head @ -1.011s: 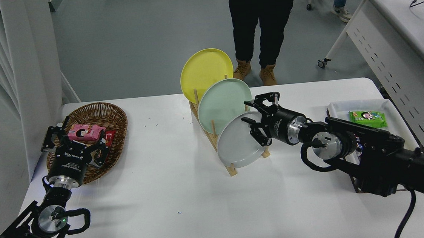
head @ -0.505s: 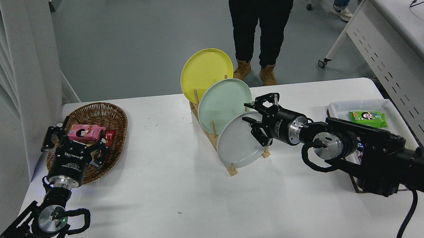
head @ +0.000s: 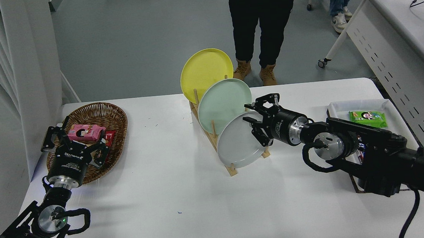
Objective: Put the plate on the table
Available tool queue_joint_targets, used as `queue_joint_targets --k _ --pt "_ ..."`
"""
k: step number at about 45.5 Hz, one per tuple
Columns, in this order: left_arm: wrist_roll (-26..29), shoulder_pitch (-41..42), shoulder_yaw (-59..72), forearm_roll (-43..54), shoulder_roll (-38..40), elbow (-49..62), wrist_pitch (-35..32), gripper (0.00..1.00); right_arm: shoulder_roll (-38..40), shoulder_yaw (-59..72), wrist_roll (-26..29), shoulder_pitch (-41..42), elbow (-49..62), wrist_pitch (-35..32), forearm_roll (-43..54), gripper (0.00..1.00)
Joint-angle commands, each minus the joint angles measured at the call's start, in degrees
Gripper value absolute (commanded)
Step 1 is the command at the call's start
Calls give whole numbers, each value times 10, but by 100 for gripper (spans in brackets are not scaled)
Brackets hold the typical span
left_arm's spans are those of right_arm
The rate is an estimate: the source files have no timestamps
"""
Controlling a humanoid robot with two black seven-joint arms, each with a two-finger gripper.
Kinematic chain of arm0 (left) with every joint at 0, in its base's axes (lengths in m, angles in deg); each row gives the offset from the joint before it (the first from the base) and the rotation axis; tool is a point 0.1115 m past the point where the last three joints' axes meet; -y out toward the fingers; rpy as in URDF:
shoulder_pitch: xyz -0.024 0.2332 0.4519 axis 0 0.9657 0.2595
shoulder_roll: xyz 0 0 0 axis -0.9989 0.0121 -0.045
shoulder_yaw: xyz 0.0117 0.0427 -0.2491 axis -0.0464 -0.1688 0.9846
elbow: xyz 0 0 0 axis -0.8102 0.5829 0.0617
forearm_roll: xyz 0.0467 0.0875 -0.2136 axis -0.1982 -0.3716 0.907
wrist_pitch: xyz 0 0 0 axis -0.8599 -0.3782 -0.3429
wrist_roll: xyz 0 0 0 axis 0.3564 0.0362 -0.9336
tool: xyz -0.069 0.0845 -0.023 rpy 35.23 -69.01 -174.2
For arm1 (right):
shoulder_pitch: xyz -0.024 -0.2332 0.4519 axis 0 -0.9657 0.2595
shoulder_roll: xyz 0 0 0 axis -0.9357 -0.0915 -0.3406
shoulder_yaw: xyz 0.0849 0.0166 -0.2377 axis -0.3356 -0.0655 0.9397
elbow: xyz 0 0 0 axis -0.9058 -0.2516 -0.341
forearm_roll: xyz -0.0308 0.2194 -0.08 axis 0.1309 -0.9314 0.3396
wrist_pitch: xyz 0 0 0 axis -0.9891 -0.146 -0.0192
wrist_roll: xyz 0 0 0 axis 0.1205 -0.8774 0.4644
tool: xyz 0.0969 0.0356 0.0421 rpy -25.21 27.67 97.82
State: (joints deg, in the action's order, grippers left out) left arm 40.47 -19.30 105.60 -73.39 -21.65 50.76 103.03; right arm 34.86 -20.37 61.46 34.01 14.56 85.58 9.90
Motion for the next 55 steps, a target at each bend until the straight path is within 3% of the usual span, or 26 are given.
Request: queue_joint_targets --k 1,29,55 --pt "0 0 0 0 0 0 0 98 3 0 0 0 -1 0 0 34" --pt "0 0 0 0 0 1 0 98 4 7 0 4 -5 -1 1 24" --pt "0 0 0 0 0 1 0 98 5 9 0 5 -5 -1 0 23"
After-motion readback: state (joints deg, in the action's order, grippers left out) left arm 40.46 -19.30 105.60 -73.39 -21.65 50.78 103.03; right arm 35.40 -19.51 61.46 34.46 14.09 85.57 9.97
